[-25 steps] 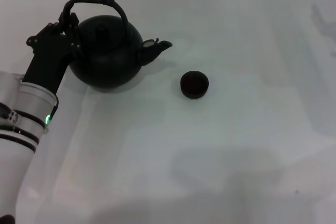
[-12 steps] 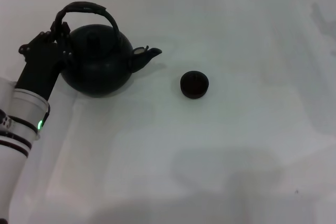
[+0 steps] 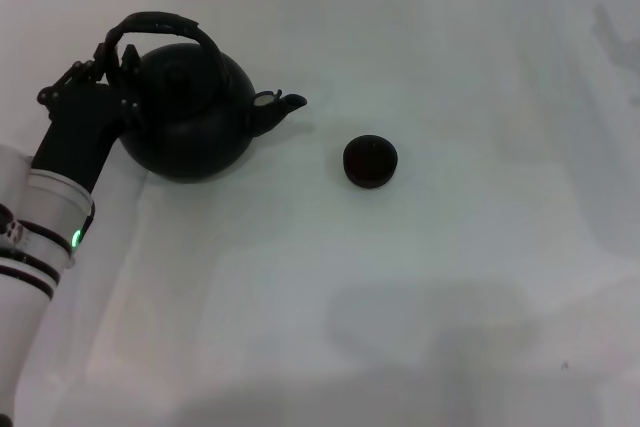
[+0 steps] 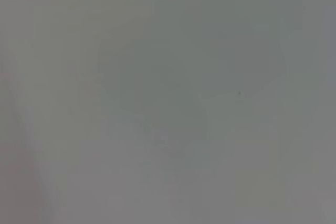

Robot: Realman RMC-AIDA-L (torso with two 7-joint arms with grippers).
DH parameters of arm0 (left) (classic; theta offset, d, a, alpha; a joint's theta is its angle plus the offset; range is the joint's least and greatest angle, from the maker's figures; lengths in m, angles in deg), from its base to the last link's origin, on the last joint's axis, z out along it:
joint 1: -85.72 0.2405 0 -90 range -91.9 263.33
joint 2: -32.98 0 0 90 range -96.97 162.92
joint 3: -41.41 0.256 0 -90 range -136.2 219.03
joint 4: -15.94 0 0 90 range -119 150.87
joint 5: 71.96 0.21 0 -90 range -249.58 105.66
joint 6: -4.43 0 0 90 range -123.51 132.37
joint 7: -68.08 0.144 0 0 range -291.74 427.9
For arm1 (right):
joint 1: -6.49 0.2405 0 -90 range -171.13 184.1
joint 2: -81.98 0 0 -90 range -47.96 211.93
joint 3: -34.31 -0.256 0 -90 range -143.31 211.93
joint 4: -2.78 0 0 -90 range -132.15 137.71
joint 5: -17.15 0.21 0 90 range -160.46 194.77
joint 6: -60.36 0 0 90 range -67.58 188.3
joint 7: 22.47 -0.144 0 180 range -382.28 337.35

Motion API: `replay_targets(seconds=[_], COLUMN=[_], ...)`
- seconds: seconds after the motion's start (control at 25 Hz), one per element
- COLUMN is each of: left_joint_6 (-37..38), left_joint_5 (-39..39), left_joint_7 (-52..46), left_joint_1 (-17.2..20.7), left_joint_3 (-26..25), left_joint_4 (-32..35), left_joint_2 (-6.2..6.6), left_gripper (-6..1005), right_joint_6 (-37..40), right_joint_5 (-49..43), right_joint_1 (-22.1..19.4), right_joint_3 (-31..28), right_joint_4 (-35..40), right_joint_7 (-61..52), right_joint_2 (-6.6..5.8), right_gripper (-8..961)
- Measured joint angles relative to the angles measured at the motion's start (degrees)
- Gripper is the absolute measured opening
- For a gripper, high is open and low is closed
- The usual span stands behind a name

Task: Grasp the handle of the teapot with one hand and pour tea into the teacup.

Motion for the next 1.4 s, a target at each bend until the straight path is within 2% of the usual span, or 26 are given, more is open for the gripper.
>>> replay_targets(seconds=[0.4,0.76,1.0,1.2,1.4], left_joint_6=[1.1,7.2,11.0,16.5,21.6], left_joint_5=[0.6,0.6,1.2,-0.8,-5.4], left_joint_7=[0.0,-0.3,-5.5,-6.5,-7.5], left_joint_1=[1.0,5.2,8.8,12.4,13.5], left_joint_3=[0.3,0.4,0.4,-0.2,-0.3], left_joint_4=[0.1,0.6,0.4,-0.5,-3.4], left_joint_2=[0.13,0.04,0.18,0.30,0.43], left_gripper=[384,711,888,887,888], right_joint_6=[-0.3,0.8,1.9,2.0,2.0], right_joint_5=[0.0,-0.2,-0.7,-0.8,-0.9], right_joint_1=[-0.1,-0.1,0.0,-0.4,-1.5], right_joint_3=[0.0,0.1,0.1,0.1,0.7], right_joint_4=[0.0,0.0,0.0,-0.4,-1.2], right_joint_7=[0.0,0.5,1.3,2.8,4.1], right_joint_2=[0.00,0.00,0.00,0.15,0.39], right_gripper=[869,868,868,868,868])
